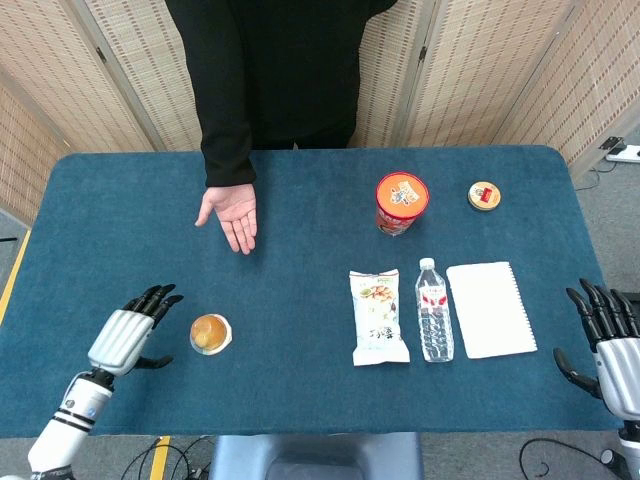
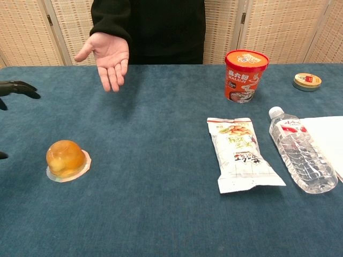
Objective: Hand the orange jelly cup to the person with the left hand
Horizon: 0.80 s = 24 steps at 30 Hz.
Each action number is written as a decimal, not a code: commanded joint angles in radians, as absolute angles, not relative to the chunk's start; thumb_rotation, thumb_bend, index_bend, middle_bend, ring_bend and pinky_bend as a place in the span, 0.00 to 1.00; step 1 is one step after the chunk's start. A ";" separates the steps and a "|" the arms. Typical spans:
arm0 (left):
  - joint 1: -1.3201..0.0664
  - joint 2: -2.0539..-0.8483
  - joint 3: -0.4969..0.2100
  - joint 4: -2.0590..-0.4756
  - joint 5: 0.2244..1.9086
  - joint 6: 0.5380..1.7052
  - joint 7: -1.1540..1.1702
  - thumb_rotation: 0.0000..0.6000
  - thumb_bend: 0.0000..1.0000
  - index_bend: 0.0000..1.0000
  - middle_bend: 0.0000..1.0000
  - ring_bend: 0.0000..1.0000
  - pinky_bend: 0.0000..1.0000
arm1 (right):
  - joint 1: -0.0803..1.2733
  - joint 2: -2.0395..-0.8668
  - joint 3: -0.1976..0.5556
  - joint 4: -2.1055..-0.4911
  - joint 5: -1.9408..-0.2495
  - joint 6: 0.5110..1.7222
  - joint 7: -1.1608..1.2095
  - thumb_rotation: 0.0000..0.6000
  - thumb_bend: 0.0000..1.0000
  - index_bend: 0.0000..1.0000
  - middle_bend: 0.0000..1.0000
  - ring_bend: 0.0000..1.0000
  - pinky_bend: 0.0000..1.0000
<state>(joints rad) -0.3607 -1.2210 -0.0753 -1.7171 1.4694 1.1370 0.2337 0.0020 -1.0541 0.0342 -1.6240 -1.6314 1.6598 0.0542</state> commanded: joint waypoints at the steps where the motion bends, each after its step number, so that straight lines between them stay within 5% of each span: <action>1: -0.402 -1.269 -0.088 -1.699 1.441 1.092 0.281 1.00 0.17 0.19 0.13 0.13 0.30 | -0.011 -1.046 0.037 -1.617 -1.639 1.687 0.076 1.00 0.26 0.00 0.00 0.00 0.00; 24: -0.503 -1.431 -0.081 -1.568 1.338 1.004 0.334 1.00 0.17 0.30 0.28 0.23 0.35 | -0.067 -1.017 0.032 -1.574 -1.695 1.805 0.221 1.00 0.26 0.00 0.00 0.00 0.00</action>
